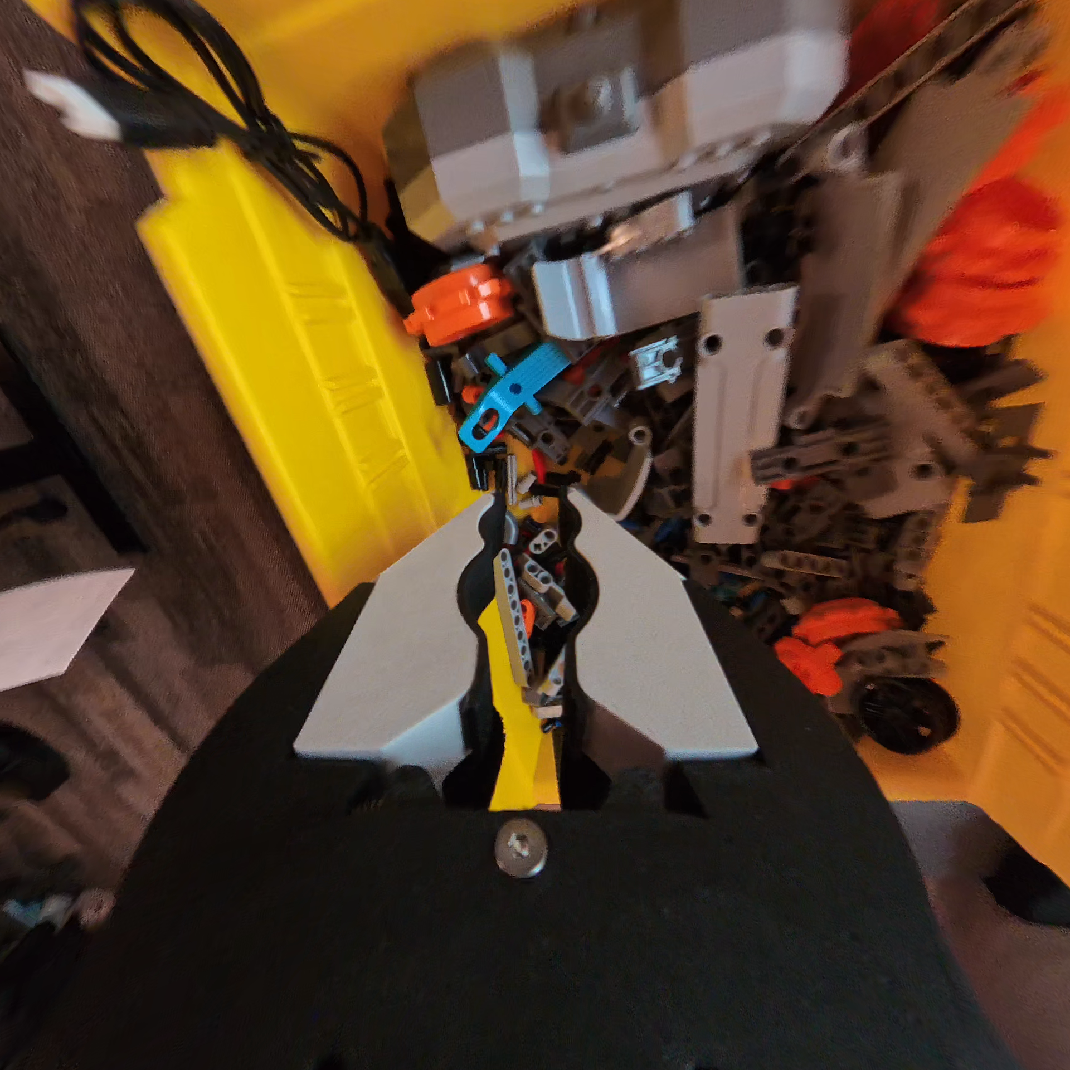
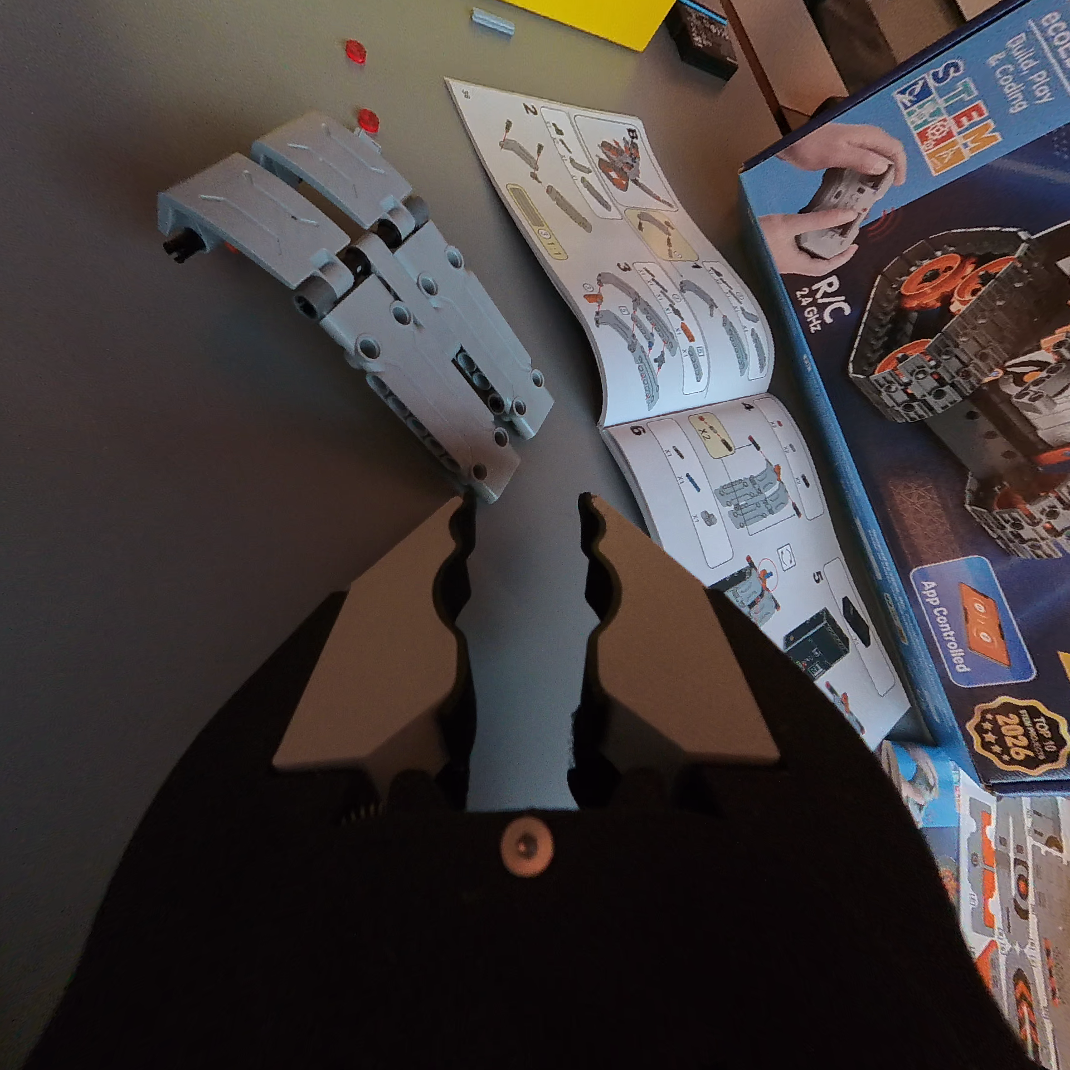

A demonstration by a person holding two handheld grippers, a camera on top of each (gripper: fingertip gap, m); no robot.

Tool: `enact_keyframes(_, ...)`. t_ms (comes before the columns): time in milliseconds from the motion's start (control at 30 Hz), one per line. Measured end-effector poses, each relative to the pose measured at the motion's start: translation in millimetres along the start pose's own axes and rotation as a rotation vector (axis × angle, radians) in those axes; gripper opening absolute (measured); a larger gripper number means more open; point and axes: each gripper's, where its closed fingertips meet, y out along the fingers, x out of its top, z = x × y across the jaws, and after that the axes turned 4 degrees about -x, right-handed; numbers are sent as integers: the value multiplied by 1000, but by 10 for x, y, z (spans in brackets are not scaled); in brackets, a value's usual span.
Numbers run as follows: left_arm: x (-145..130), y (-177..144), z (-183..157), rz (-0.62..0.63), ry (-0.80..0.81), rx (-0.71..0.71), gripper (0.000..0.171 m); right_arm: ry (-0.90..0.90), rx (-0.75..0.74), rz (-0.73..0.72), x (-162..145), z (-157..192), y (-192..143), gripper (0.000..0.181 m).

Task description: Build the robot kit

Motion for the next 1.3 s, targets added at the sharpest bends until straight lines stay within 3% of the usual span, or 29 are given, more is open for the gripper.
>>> enact_keyframes(133, -191, 300, 39, 162, 10, -11, 12, 2, 5, 1, -6, 9, 8, 35)
enact_keyframes(233, -248, 361, 101, 206, 35, 21, 7, 2, 7, -3, 2, 12, 1, 35)
enact_keyframes(533, -218, 467, 98, 215, 219, 57, 3, -5, 10, 4, -9, 25, -2, 35)
enact_keyframes(1300, -179, 522, 61, 187, 220, 16, 4, -5, 19, 2, -7, 43, -1, 35)
